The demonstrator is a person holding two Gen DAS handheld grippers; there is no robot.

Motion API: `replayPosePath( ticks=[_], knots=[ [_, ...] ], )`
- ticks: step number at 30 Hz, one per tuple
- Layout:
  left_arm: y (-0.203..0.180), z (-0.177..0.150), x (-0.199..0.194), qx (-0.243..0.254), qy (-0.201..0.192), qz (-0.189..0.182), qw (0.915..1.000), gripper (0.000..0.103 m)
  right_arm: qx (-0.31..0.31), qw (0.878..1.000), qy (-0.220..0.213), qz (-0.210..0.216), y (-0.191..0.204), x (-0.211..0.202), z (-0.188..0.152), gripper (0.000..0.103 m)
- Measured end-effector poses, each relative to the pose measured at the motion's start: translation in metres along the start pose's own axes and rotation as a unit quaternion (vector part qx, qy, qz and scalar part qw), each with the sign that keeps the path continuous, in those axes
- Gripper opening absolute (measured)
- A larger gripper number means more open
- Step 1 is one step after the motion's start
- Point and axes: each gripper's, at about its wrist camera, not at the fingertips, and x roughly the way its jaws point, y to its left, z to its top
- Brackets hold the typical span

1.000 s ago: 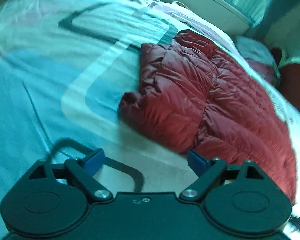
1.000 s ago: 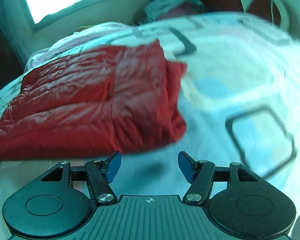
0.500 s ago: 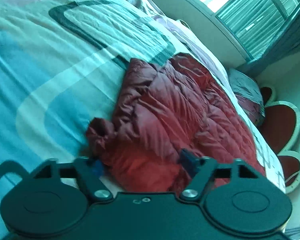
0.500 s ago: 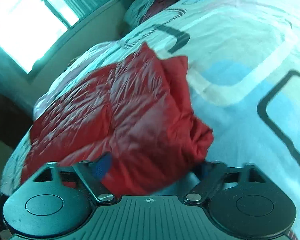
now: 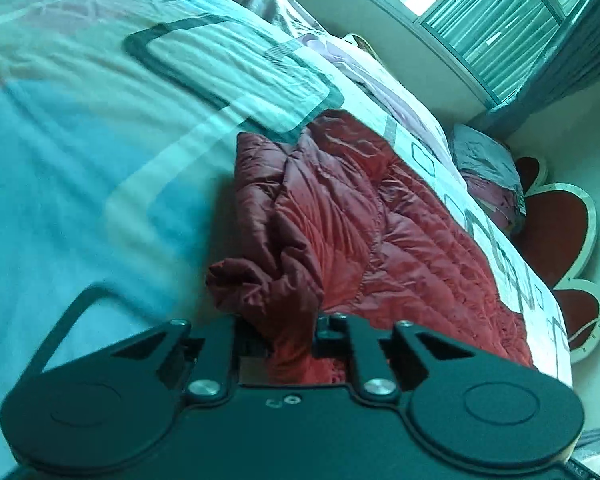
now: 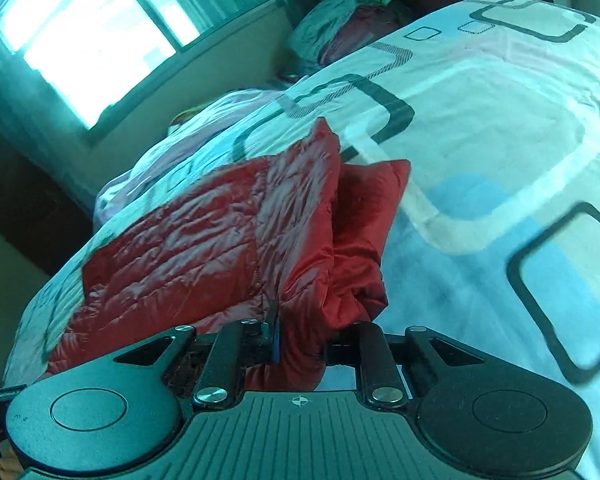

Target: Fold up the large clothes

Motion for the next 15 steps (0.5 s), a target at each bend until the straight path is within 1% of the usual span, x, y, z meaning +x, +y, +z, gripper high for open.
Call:
replayPosePath(
  ticks=[5, 10, 12, 15],
  knots=[
    [0.028, -0.051, -0.053, -0.002, 0.005, 0.013, 0.9999, 0.014, -0.002, 0.999, 0.029, 0.021, -0.017, -0.036, -0.037, 0.017],
    [0.053, -0.102, -0.096, -0.01, 0.006, 0.027, 0.9996, 0.014, -0.005, 0.998, 0.05, 0.036, -0.034, -0.073, -0.079, 0.017],
    [0.06, -0.119, -0.108, -0.006, 0.002, 0.027, 0.9996, 0.014, -0.01, 0.998, 0.054, 0.038, -0.042, -0.085, -0.09, 0.017],
    [0.066, -0.131, -0.112, 0.001, -0.004, 0.03, 0.9995, 0.015, -0.012, 0.997, 0.064, 0.042, -0.053, -0.096, -0.105, 0.017]
  ],
)
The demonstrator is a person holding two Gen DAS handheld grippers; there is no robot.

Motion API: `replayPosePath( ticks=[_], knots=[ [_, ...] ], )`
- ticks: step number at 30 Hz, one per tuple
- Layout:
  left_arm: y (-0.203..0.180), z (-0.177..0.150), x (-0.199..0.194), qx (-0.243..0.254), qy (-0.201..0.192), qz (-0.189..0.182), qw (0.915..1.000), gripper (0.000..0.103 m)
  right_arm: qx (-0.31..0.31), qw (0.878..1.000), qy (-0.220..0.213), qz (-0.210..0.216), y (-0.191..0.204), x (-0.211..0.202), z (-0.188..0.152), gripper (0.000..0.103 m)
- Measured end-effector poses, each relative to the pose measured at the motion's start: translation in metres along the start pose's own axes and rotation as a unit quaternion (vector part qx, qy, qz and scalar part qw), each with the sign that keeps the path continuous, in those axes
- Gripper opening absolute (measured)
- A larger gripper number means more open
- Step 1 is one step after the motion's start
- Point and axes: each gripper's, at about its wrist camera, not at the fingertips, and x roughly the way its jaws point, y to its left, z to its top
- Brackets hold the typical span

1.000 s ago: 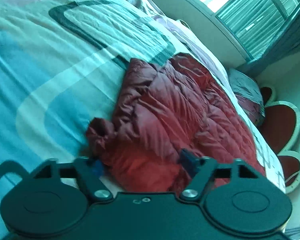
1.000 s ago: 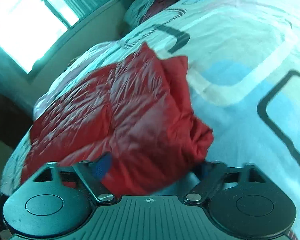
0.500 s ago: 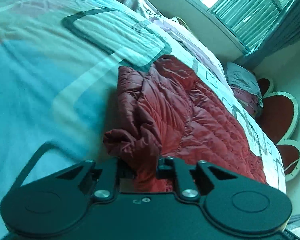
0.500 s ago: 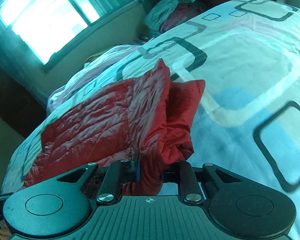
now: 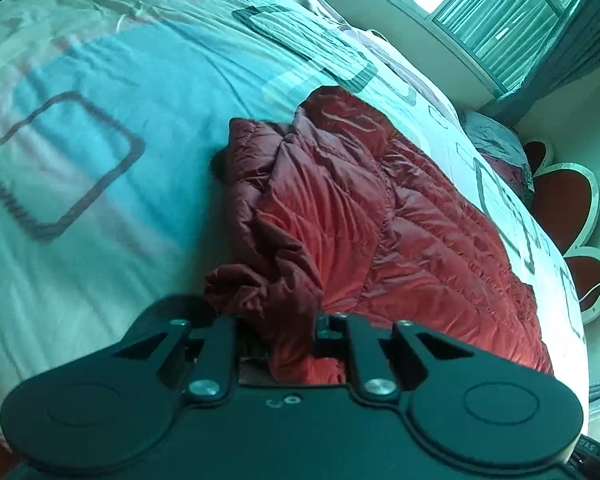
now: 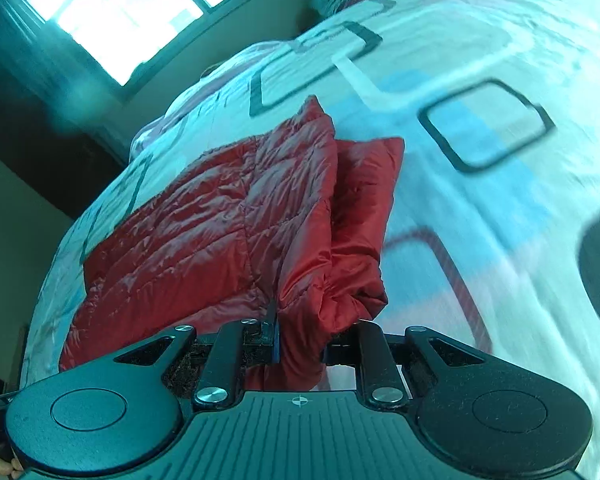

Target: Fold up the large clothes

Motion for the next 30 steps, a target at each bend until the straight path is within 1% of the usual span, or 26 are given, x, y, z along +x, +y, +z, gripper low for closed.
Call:
replayPosePath(
  ticks=[3, 5, 6, 8, 9, 10, 11, 12, 13, 14, 15, 16, 19, 22, 26, 30],
  knots=[
    [0.002, -0.005, 0.001, 0.002, -0.014, 0.004, 0.9999, 0.015, -0.009, 1.0, 0.003, -0.001, -0.003, 0.001, -0.005, 0.017],
    [0.001, -0.01, -0.008, -0.009, -0.018, 0.009, 0.9998, 0.015, -0.01, 1.0, 0.001, 0.0, -0.002, -0.004, -0.007, 0.017],
    [0.002, -0.013, -0.011, -0.007, -0.02, 0.009, 0.9997, 0.015, -0.014, 1.0, -0.001, -0.001, -0.002, -0.007, -0.009, 0.017],
    [0.003, -0.018, -0.008, 0.003, -0.024, 0.011, 0.9997, 0.017, -0.015, 1.0, 0.002, -0.004, -0.005, -0.006, -0.01, 0.018],
    [0.003, -0.018, -0.005, 0.008, -0.027, 0.014, 0.9995, 0.021, -0.018, 1.0, 0.003, -0.005, -0.005, -0.003, -0.01, 0.018],
    [0.001, -0.016, 0.0, 0.016, -0.026, 0.021, 0.9993, 0.027, -0.026, 1.0, 0.002, -0.01, -0.004, 0.0, -0.008, 0.023],
    [-0.002, -0.015, 0.002, 0.023, -0.029, 0.031, 0.9988, 0.03, -0.035, 0.999, -0.003, -0.025, -0.002, -0.001, -0.009, 0.038],
    [-0.003, -0.014, 0.002, 0.025, -0.033, 0.038, 0.9984, 0.037, -0.042, 0.998, -0.014, -0.041, -0.001, -0.005, -0.008, 0.043],
    [-0.002, -0.016, 0.0, 0.024, -0.037, 0.045, 0.998, 0.05, -0.047, 0.998, -0.025, -0.046, 0.001, -0.009, -0.008, 0.046],
    [-0.002, -0.017, -0.003, 0.023, -0.046, 0.059, 0.9969, 0.06, -0.051, 0.997, -0.032, -0.049, 0.002, -0.013, -0.006, 0.046],
    [0.0, -0.018, -0.007, 0.024, -0.056, 0.073, 0.9955, 0.077, -0.054, 0.996, -0.039, -0.055, 0.002, -0.016, -0.004, 0.047],
    [0.002, -0.019, -0.011, 0.03, -0.068, 0.084, 0.9937, 0.08, -0.064, 0.995, -0.047, -0.062, 0.004, -0.019, -0.002, 0.047],
    [0.006, -0.014, -0.016, 0.038, -0.074, 0.094, 0.9921, 0.081, -0.098, 0.988, -0.078, -0.09, 0.011, -0.028, 0.003, 0.048],
    [0.012, -0.009, -0.02, 0.022, -0.076, 0.092, 0.9925, 0.081, -0.114, 0.983, -0.105, -0.1, 0.015, -0.033, 0.009, 0.065],
    [0.007, -0.003, -0.021, 0.032, -0.086, 0.098, 0.991, 0.082, -0.147, 0.977, -0.123, -0.092, 0.03, -0.032, 0.017, 0.065],
    [0.002, 0.003, -0.022, 0.044, -0.09, 0.101, 0.9898, 0.084, -0.181, 0.974, -0.122, -0.066, 0.058, -0.019, 0.022, 0.065]
  ],
)
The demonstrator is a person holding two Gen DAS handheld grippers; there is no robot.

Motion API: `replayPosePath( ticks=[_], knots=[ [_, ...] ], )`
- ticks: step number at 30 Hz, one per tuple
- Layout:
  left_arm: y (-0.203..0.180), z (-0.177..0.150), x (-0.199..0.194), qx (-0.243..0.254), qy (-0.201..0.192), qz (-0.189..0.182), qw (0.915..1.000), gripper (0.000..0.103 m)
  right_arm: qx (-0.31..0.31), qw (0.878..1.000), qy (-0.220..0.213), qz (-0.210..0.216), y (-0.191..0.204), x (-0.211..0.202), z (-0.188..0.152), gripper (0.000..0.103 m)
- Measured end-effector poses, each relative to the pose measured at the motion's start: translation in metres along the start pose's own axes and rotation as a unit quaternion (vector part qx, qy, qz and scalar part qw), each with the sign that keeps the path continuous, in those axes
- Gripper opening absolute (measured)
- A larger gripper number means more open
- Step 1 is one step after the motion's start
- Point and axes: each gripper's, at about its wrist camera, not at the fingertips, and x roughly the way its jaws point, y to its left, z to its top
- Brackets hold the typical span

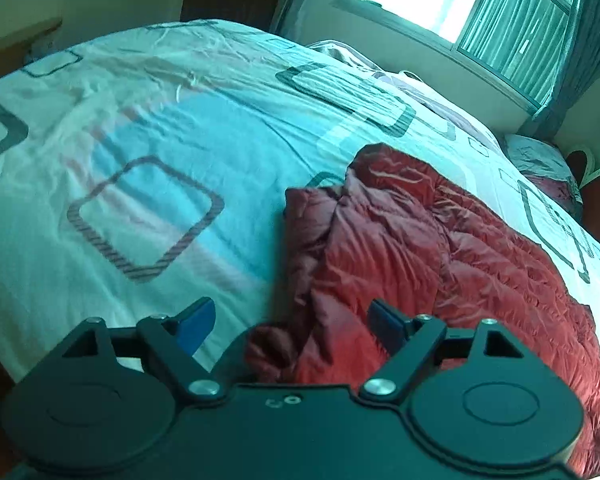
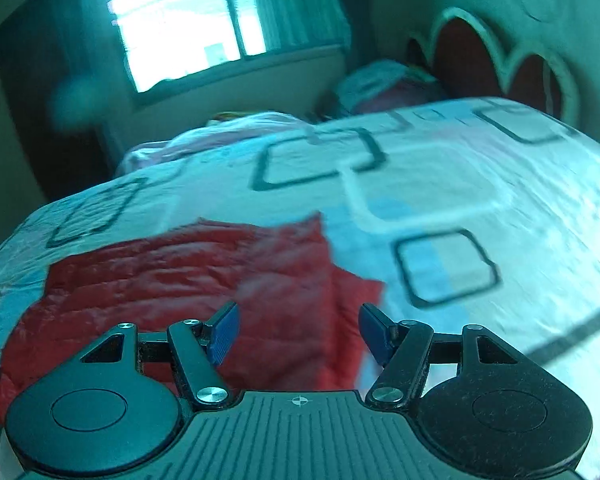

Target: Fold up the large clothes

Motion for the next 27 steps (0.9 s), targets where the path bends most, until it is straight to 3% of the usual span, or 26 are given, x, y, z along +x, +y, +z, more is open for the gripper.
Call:
replayPosePath(
  ticks=[7, 8, 10, 17, 23, 24, 25, 27],
  knots=[
    [-0.009, 0.011, 0.012, 0.021, 0.003, 0.006, 0.9998, 0.086, -0.074, 0.996, 0.011, 0.056, 0.071, 0.041, 0.005, 0.064],
    [-0.01, 0.012, 0.015, 0.022, 0.005, 0.007, 0.9997, 0.086, -0.09, 0.994, 0.01, 0.06, 0.082, 0.048, 0.005, 0.052],
    [-0.011, 0.014, 0.022, 0.023, 0.012, 0.003, 0.9997, 0.086, -0.114, 0.991, 0.015, 0.068, 0.101, 0.064, 0.006, 0.045],
    [-0.011, 0.022, 0.044, 0.02, 0.042, -0.023, 0.9987, 0.09, -0.15, 0.985, 0.046, 0.069, 0.135, 0.111, 0.003, 0.045],
    [-0.004, 0.023, 0.066, 0.008, 0.07, -0.055, 0.996, 0.088, -0.197, 0.976, 0.08, 0.052, 0.144, 0.149, -0.027, 0.045],
    [-0.004, 0.023, 0.067, 0.013, 0.068, -0.06, 0.9958, 0.077, -0.209, 0.973, 0.083, 0.049, 0.146, 0.155, -0.033, 0.045],
    [-0.006, 0.023, 0.067, 0.02, 0.07, -0.079, 0.9943, 0.058, -0.216, 0.972, 0.083, 0.048, 0.145, 0.158, -0.038, 0.045],
    [-0.006, 0.024, 0.069, 0.01, 0.078, -0.095, 0.9924, 0.044, -0.225, 0.97, 0.081, 0.043, 0.144, 0.165, -0.047, 0.045]
  ],
)
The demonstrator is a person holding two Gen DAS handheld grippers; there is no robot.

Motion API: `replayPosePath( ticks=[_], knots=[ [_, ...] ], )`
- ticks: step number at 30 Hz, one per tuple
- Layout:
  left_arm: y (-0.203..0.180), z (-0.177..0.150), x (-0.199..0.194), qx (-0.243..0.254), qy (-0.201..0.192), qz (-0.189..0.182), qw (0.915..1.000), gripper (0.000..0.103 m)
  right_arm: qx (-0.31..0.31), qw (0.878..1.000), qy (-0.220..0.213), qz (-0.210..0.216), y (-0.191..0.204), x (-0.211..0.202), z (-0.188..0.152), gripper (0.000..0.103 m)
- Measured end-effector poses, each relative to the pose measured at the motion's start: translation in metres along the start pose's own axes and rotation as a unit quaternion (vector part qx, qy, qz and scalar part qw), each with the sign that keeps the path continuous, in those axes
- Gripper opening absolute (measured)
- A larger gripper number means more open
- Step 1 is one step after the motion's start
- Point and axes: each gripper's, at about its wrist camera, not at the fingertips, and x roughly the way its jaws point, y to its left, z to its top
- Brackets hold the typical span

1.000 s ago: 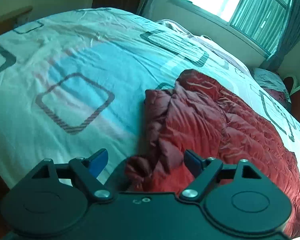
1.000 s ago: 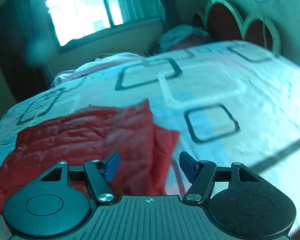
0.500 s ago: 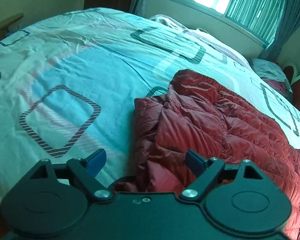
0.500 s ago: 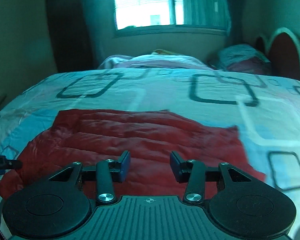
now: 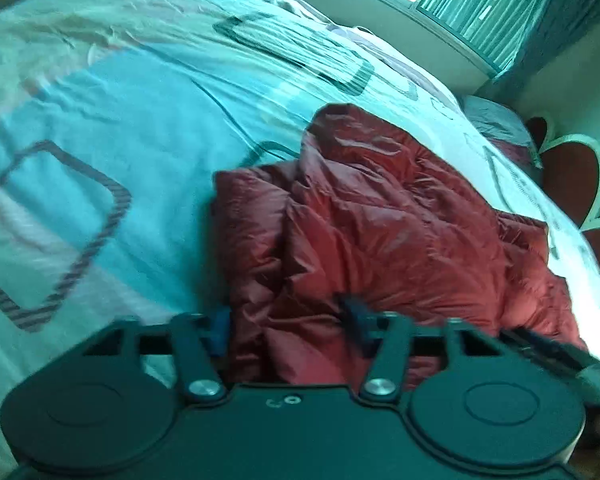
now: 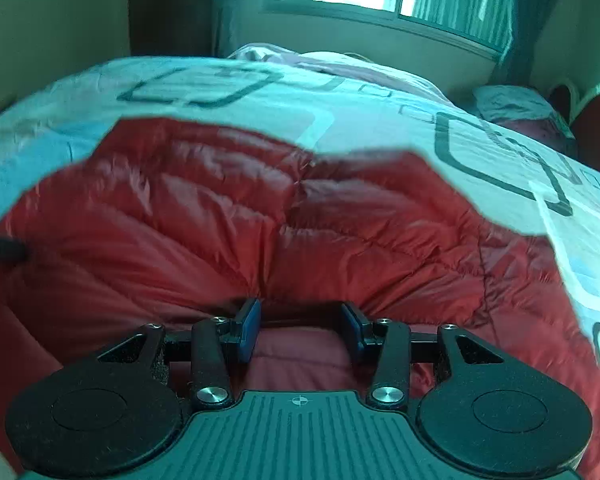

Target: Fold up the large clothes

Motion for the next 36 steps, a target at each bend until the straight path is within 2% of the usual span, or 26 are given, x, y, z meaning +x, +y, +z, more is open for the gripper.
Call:
replayPosePath(
  ticks=[1, 4, 7, 9, 12, 15, 20, 24, 26, 29, 33, 36],
  knots=[
    [0.0, 0.001, 0.001, -0.003, 0.003, -0.009, 0.9999, 0.033, -0.006, 1.0, -0.001, -0.004, 0.002, 0.002, -0.002, 0.045],
    [-0.003, 0.002, -0.004, -0.016, 0.001, -0.022, 0.9996, 0.016, -0.011, 1.0, -0.012, -0.008, 0.003, 0.005, -0.009, 0.044],
    [-0.011, 0.003, -0.013, -0.008, -0.011, -0.023, 0.9996, 0.011, -0.005, 1.0, -0.027, -0.005, 0.001, 0.007, -0.017, 0.044],
    [-0.017, 0.005, -0.02, -0.006, -0.02, -0.025, 0.9995, 0.01, -0.003, 0.999, -0.035, -0.005, 0.001, 0.007, -0.018, 0.044],
    [-0.03, 0.01, -0.035, 0.006, -0.035, -0.031, 0.9989, 0.009, 0.001, 1.0, -0.021, 0.001, -0.001, 0.003, -0.01, 0.044],
    [-0.054, 0.016, -0.056, 0.036, -0.054, -0.048, 0.9967, 0.008, 0.007, 1.0, -0.003, 0.014, -0.007, 0.002, 0.003, 0.045],
    [-0.112, 0.02, -0.083, 0.103, -0.072, -0.084, 0.9884, 0.008, 0.016, 1.0, -0.001, 0.02, -0.014, -0.006, 0.008, 0.045],
    [-0.153, 0.015, -0.084, 0.132, -0.067, -0.109, 0.983, 0.008, 0.055, 0.998, -0.037, 0.016, -0.037, -0.049, 0.008, 0.045],
    [-0.174, 0.008, -0.082, 0.151, -0.063, -0.124, 0.9787, 0.008, 0.056, 0.997, -0.061, -0.004, -0.051, -0.082, -0.002, 0.045],
    [-0.202, -0.005, -0.075, 0.174, -0.048, -0.15, 0.9721, 0.008, 0.065, 0.995, -0.068, -0.032, -0.073, -0.121, -0.025, 0.045],
    [-0.236, -0.025, -0.056, 0.198, -0.02, -0.174, 0.9644, 0.008, 0.099, 0.992, -0.047, -0.065, -0.098, -0.149, -0.063, 0.045],
    [-0.258, -0.043, -0.033, 0.204, 0.005, -0.181, 0.9622, 0.008, 0.135, 0.987, -0.033, -0.074, -0.11, -0.159, -0.084, 0.045]
  ],
)
